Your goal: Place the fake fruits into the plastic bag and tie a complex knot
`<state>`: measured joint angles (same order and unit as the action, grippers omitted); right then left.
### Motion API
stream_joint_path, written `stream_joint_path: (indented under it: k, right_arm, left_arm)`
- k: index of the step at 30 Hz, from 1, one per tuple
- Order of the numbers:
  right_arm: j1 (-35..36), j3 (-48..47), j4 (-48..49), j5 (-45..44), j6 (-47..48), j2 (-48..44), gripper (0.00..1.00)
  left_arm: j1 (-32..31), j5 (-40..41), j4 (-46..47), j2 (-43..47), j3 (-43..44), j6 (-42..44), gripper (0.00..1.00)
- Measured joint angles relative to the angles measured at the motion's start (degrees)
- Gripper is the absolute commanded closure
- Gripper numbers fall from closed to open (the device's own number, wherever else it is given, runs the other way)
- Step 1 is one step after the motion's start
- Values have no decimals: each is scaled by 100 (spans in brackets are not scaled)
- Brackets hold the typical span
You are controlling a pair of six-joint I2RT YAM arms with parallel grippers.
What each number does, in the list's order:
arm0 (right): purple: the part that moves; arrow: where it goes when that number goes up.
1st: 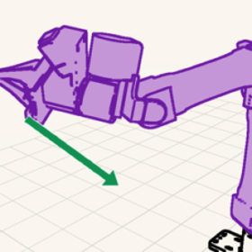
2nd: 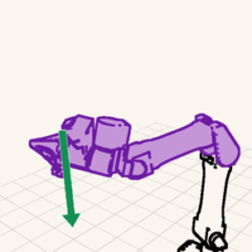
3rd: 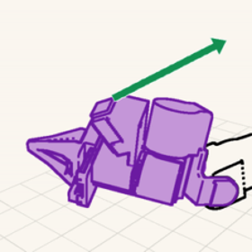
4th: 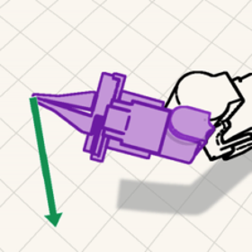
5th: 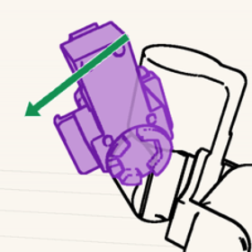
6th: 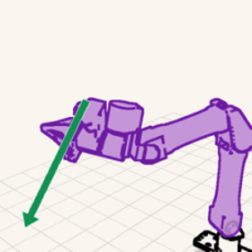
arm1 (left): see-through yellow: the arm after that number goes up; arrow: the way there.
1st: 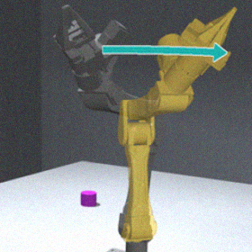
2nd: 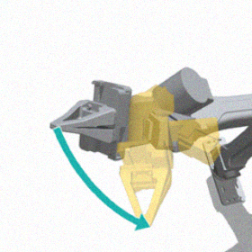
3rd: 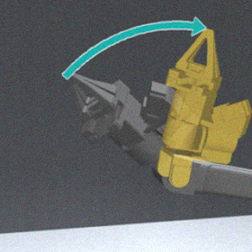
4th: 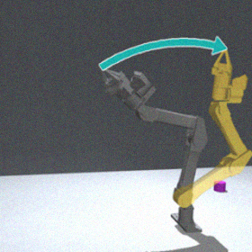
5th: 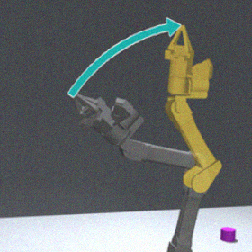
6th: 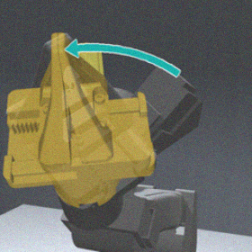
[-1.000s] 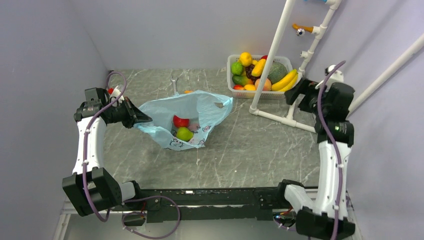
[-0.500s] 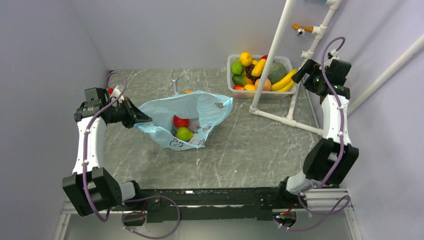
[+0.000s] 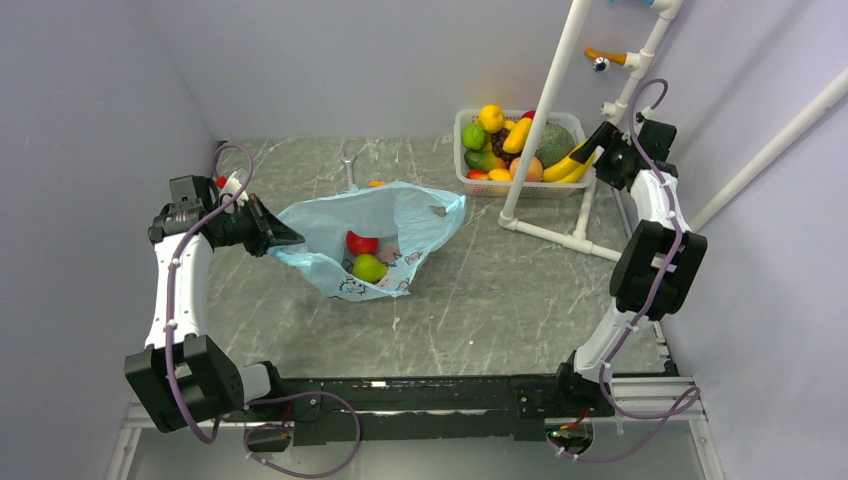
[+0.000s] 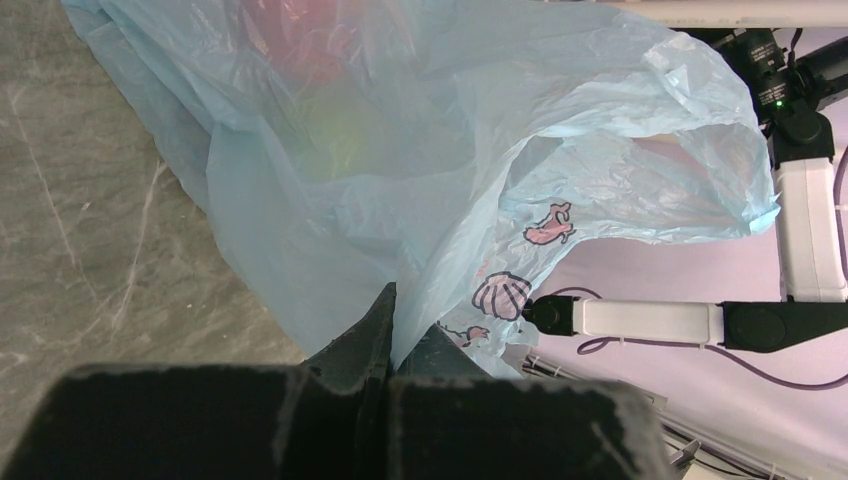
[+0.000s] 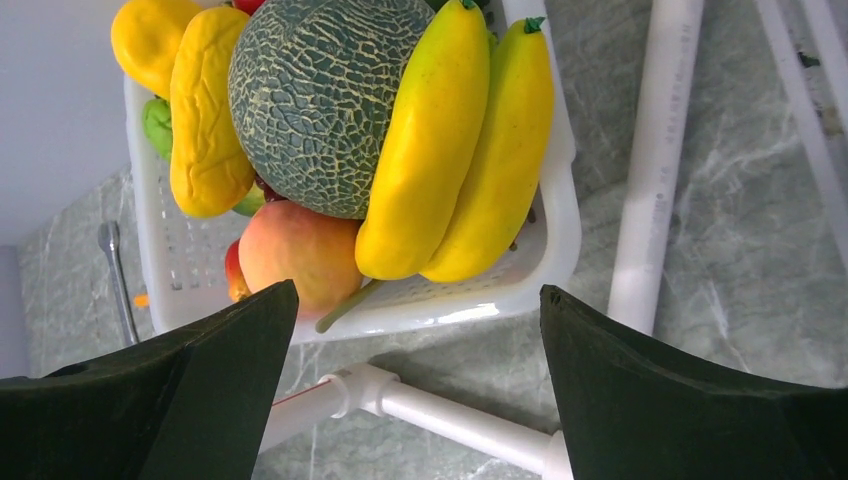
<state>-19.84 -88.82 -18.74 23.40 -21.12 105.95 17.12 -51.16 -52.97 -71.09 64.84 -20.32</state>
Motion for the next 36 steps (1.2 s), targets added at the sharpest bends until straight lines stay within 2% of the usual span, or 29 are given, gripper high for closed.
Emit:
stream_joint_path:
  k: [15, 36]
  right_arm:
    - [0, -20, 560, 413, -487, 472, 6]
    - [15, -391, 938, 726, -525, 1165, 6]
  left_arm:
    - [0, 0, -33, -234, 72, 11, 100]
    - [0, 28, -35, -243, 90, 33, 100]
